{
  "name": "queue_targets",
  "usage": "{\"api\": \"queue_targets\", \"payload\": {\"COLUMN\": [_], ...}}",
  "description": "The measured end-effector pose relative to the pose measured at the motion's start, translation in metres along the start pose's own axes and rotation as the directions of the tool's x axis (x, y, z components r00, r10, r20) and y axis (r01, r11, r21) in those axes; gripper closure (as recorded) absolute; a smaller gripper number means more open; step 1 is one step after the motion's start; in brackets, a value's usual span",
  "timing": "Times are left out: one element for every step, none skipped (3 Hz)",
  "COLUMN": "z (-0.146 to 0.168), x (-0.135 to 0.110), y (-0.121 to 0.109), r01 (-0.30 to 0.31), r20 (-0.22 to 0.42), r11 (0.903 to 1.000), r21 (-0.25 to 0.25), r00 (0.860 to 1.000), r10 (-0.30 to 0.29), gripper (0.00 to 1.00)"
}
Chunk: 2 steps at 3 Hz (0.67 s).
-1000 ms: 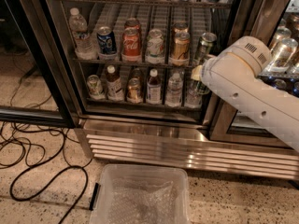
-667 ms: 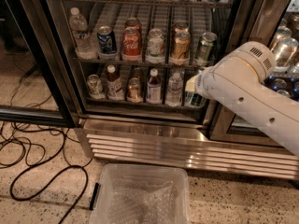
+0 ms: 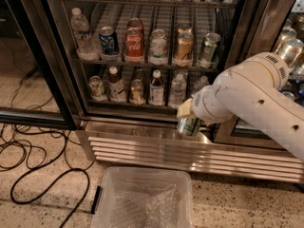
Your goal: Pick green can from middle shelf of fridge
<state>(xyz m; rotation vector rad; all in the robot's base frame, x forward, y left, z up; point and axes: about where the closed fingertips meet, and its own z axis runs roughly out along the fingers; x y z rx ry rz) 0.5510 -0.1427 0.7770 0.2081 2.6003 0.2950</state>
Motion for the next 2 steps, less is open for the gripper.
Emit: {"api": "queue_targets", "payload": {"z": [-0.0031, -0.0031], "x": [0.0266, 0.0289], "y": [0.0109, 0.0130], "r01": [-0.023, -0.028], "r20": [-0.095, -0.104], "r11": [0.9978, 0.9972], "r21": [-0.062, -0.069], "r00": [0.995, 0.994], "r10": [0.017, 0.021], "gripper": [1.00, 1.00]}}
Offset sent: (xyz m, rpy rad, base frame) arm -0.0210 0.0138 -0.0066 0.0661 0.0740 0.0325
